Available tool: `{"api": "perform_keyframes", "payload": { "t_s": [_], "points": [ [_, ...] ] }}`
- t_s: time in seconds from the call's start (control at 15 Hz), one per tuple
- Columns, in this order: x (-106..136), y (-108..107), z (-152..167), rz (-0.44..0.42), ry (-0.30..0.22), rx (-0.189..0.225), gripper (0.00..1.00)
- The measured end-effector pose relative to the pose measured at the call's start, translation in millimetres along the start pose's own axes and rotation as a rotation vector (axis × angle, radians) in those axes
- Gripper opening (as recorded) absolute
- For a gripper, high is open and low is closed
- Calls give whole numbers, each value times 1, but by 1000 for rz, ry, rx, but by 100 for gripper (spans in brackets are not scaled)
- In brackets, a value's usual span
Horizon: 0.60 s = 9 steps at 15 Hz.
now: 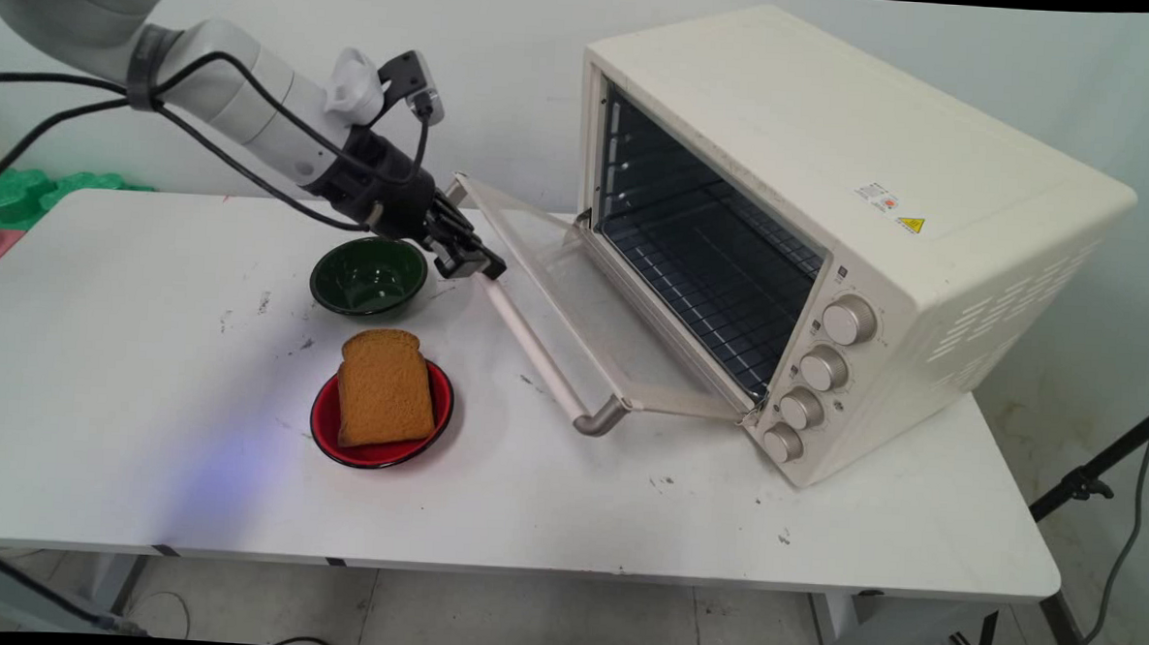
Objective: Open the oven
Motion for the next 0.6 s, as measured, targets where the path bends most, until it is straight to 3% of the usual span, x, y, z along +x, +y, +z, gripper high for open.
{"api": "perform_keyframes", "payload": {
  "t_s": [0.6],
  "points": [
    [-25, -6, -1, 20, 15, -14, 0]
  ]
}}
